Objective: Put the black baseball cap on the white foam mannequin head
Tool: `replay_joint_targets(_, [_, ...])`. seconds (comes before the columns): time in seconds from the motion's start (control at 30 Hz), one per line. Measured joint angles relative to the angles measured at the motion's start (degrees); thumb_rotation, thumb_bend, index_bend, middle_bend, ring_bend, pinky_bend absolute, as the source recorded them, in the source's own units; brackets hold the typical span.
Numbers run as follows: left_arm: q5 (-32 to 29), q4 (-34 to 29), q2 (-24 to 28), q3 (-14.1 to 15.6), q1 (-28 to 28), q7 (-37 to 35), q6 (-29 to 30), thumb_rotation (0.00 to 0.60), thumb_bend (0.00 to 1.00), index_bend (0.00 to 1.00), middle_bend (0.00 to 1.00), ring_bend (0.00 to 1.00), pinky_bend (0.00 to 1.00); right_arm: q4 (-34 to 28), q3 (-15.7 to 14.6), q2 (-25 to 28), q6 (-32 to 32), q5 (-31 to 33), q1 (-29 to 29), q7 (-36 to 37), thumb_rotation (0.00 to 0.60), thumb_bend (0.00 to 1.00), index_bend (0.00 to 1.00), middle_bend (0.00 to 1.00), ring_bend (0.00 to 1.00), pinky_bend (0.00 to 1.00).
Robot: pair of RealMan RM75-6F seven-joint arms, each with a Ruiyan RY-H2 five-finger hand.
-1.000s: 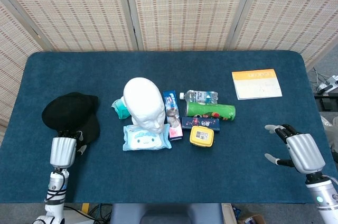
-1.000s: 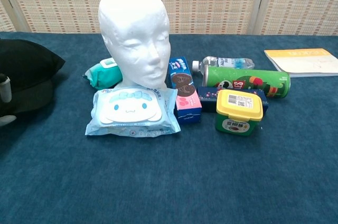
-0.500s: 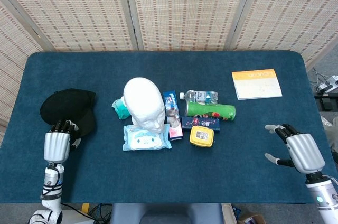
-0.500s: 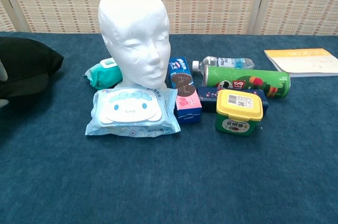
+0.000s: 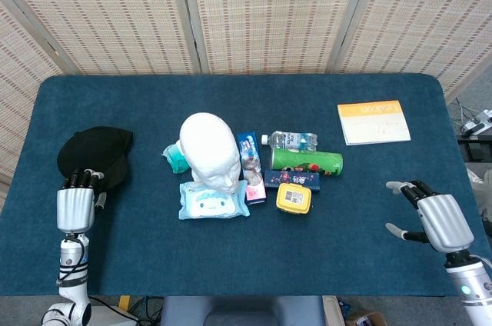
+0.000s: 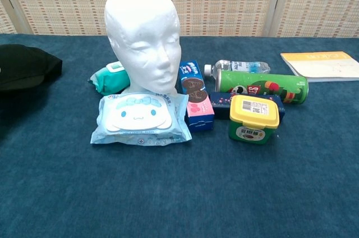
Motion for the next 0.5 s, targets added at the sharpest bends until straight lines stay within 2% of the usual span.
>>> replay_joint_targets(0.5, [-2.95,-3.2,1.1,-1.68,-0.14,3.02,-3.15,0.6,0.22,0.4,0.4,0.27,0.43,0.09,0.06,0.01,0.01,0.07,0.0,0.14,0.6,0.0,0.29,0.39,0.29,0.62])
